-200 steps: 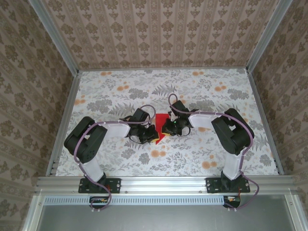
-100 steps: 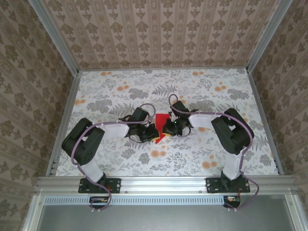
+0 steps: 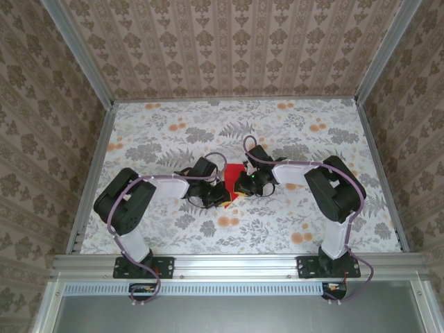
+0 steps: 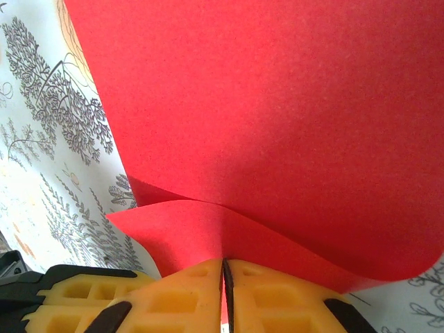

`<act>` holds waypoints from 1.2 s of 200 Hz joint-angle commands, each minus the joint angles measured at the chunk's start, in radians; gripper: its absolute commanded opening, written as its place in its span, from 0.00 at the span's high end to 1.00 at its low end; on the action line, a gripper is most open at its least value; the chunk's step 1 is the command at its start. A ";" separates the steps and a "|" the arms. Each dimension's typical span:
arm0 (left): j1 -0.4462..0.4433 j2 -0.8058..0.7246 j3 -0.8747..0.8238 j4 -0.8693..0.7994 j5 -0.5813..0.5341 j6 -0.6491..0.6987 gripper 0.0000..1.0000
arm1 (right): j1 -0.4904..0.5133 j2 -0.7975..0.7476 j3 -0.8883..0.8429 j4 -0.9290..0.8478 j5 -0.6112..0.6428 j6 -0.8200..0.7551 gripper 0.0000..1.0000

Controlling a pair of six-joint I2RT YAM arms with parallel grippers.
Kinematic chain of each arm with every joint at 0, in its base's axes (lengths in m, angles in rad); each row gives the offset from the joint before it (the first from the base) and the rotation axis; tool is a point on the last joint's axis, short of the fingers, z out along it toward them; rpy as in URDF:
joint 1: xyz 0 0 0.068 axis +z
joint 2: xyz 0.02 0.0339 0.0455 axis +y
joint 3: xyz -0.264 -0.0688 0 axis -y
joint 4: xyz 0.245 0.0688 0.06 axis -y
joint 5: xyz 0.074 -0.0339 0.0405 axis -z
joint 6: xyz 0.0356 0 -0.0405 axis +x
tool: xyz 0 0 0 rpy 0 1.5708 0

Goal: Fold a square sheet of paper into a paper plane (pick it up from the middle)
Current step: Third fold the triangle at the center of the table.

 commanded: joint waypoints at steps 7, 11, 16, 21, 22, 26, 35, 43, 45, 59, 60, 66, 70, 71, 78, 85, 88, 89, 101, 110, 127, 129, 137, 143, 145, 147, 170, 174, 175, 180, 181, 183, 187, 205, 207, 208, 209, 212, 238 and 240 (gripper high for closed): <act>-0.002 0.021 0.017 -0.077 -0.021 0.017 0.95 | -0.015 0.048 -0.012 -0.073 0.061 0.017 0.87; -0.001 0.021 0.017 -0.082 -0.025 0.017 0.95 | -0.015 0.048 -0.011 -0.074 0.060 0.018 0.87; -0.001 0.022 0.016 -0.089 -0.029 0.020 0.95 | -0.015 0.049 -0.011 -0.076 0.059 0.017 0.87; -0.001 0.021 0.016 -0.097 -0.034 0.019 0.95 | -0.015 0.050 -0.009 -0.078 0.061 0.017 0.87; -0.001 0.021 0.016 -0.098 -0.034 0.019 0.95 | -0.015 0.051 -0.009 -0.078 0.061 0.016 0.87; 0.001 0.021 0.015 -0.102 -0.036 0.021 0.95 | -0.014 0.051 -0.009 -0.079 0.062 0.017 0.87; 0.004 0.021 0.013 -0.111 -0.044 0.022 0.95 | -0.016 0.055 -0.009 -0.079 0.062 0.015 0.87; 0.003 0.020 0.013 -0.120 -0.050 0.024 0.95 | -0.017 0.056 -0.009 -0.081 0.062 0.016 0.87; 0.003 0.020 0.015 -0.123 -0.051 0.026 0.95 | -0.016 0.057 -0.009 -0.081 0.062 0.015 0.87; 0.005 0.014 0.018 -0.129 -0.050 0.033 0.95 | -0.017 0.059 -0.007 -0.080 0.061 0.016 0.87; 0.005 0.013 0.019 -0.128 -0.050 0.034 0.95 | -0.017 0.058 -0.007 -0.081 0.061 0.016 0.87; 0.003 0.004 0.022 -0.125 -0.045 0.038 0.95 | -0.017 0.058 -0.008 -0.082 0.060 0.016 0.87; 0.003 -0.003 0.023 -0.121 -0.039 0.040 0.95 | -0.017 0.061 -0.006 -0.082 0.061 0.014 0.87; 0.003 -0.005 0.023 -0.120 -0.038 0.041 0.95 | -0.017 0.061 -0.005 -0.082 0.061 0.014 0.87; -0.001 -0.023 0.027 -0.114 -0.025 0.044 0.95 | -0.017 0.059 -0.006 -0.084 0.060 0.014 0.87; -0.006 -0.045 0.031 -0.110 -0.012 0.048 0.94 | -0.017 0.058 -0.004 -0.086 0.061 0.013 0.87; -0.009 -0.053 0.033 -0.112 -0.008 0.051 0.94 | -0.017 0.056 -0.006 -0.086 0.061 0.013 0.87; -0.011 -0.056 0.034 -0.113 -0.008 0.052 0.94 | -0.017 0.056 -0.005 -0.086 0.061 0.012 0.87; -0.025 -0.085 0.041 -0.134 -0.021 0.059 0.94 | -0.017 0.057 -0.005 -0.084 0.062 0.013 0.87; -0.029 -0.093 0.039 -0.142 -0.031 0.060 0.93 | -0.017 0.058 -0.004 -0.084 0.060 0.013 0.87; -0.028 -0.079 0.019 -0.124 -0.029 0.053 0.93 | -0.017 0.061 -0.003 -0.084 0.059 0.013 0.87; -0.028 -0.077 0.017 -0.122 -0.028 0.052 0.93 | -0.017 0.063 -0.003 -0.084 0.058 0.013 0.87; -0.028 -0.062 0.016 -0.113 -0.023 0.048 0.94 | -0.017 0.064 -0.002 -0.086 0.059 0.010 0.87; -0.028 -0.051 0.014 -0.106 -0.021 0.046 0.94 | -0.017 0.064 -0.002 -0.087 0.059 0.010 0.87; -0.028 -0.048 0.014 -0.105 -0.020 0.046 0.94 | -0.017 0.064 -0.001 -0.088 0.059 0.009 0.87; -0.027 -0.046 0.013 -0.104 -0.020 0.043 0.94 | -0.017 0.064 -0.002 -0.089 0.060 0.010 0.87; -0.020 -0.018 0.004 -0.111 -0.035 0.038 0.94 | -0.018 0.063 0.000 -0.092 0.060 0.008 0.87; -0.016 -0.016 0.000 -0.109 -0.036 0.036 0.94 | -0.017 0.064 0.000 -0.092 0.060 0.007 0.87; -0.016 -0.016 -0.001 -0.108 -0.038 0.035 0.94 | -0.017 0.064 0.001 -0.091 0.060 0.008 0.87; -0.013 -0.014 -0.007 -0.103 -0.038 0.035 0.94 | -0.018 0.063 0.000 -0.091 0.060 0.008 0.87; -0.012 -0.014 -0.008 -0.102 -0.038 0.035 0.94 | -0.017 0.064 0.000 -0.091 0.060 0.008 0.87; -0.010 -0.014 -0.012 -0.101 -0.039 0.034 0.94 | -0.017 0.063 0.000 -0.092 0.060 0.008 0.87; -0.008 -0.014 -0.016 -0.100 -0.041 0.033 0.94 | -0.018 0.064 0.000 -0.092 0.060 0.008 0.87; 0.002 -0.012 -0.036 -0.096 -0.048 0.028 0.94 | -0.018 0.064 0.001 -0.093 0.060 0.006 0.87; 0.003 -0.011 -0.038 -0.096 -0.047 0.028 0.95 | -0.018 0.064 0.001 -0.093 0.060 0.007 0.87; 0.003 -0.011 -0.038 -0.096 -0.047 0.028 0.95 | -0.018 0.065 0.001 -0.093 0.061 0.007 0.87; 0.003 -0.011 -0.038 -0.097 -0.047 0.028 0.95 | -0.018 0.065 0.001 -0.093 0.061 0.006 0.87; 0.004 -0.011 -0.042 -0.095 -0.047 0.028 0.95 | -0.018 0.066 0.001 -0.093 0.060 0.007 0.87; 0.009 -0.035 -0.043 -0.082 -0.037 0.036 0.94 | -0.018 0.063 0.003 -0.095 0.057 0.005 0.87; 0.010 -0.038 -0.041 -0.082 -0.036 0.038 0.94 | -0.018 0.063 0.004 -0.095 0.057 0.005 0.87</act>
